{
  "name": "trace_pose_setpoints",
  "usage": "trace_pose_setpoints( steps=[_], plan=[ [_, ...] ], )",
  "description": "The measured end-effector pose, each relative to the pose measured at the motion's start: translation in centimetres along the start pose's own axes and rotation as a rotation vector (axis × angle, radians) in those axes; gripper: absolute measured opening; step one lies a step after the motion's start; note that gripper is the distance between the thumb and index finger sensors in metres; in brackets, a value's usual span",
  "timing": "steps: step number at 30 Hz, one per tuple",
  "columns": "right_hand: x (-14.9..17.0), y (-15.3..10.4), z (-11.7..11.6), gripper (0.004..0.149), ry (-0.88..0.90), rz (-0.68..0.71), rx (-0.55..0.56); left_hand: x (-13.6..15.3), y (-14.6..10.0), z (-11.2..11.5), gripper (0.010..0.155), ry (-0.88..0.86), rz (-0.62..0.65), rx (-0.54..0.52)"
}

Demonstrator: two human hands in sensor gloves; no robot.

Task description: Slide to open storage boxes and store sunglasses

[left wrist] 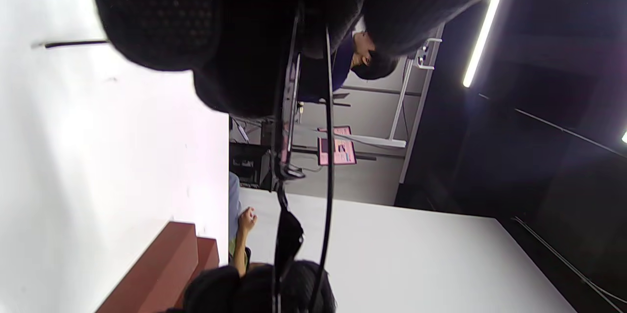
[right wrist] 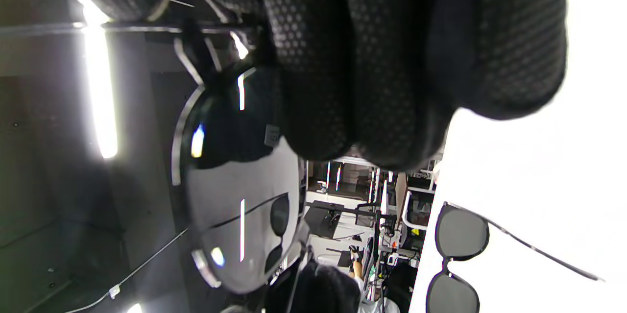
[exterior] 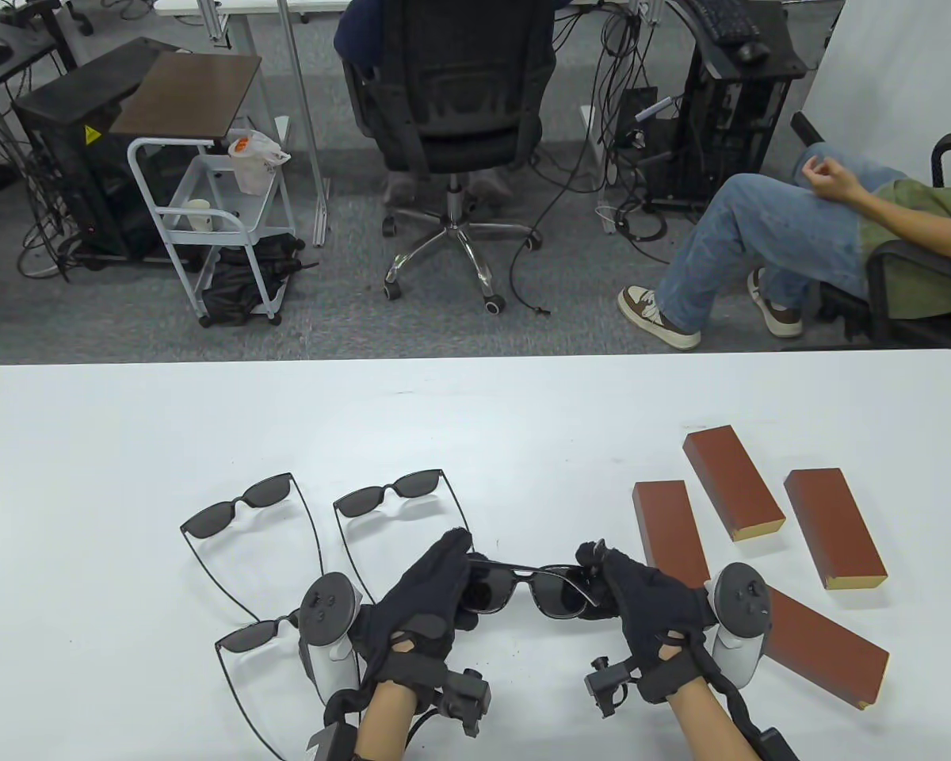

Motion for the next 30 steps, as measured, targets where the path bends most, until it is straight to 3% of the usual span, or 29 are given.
trace_pose_setpoints(
  steps=[8, 18, 22, 30],
  plan=[
    [0.0, -0.1, 1.0, 0.054, -0.036, -0.035, 0.064, 0.2, 0.1, 1.5, 0.073, -0.108, 0.013, 0.151],
    [-0.2, -0.2, 2.0, 0.048, -0.158, -0.055, 0.117, 0.2, 0.2, 2.7, 0.075, -0.138, 0.01, 0.243],
    [-0.1, -0.1, 2.1, 0.047, -0.18, -0.055, 0.121, 0.2, 0.1, 2.8, 0.073, -0.138, 0.007, 0.25],
    [-0.5, 0.0, 2.4, 0.045, -0.25, -0.031, 0.136, 0.0, 0.5, 2.3, 0.051, -0.044, -0.009, 0.188]
  ],
)
Point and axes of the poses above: the tracker on the back of each hand, its own x axis roughly to the little-finger side, its own y axis roughly from the wrist to the fingertips, z = x × y, the point moved 4 cm from there along y, roughly from the wrist to the fingertips, and after that the axes turned 10 degrees about -y, right-handed, at the moved point
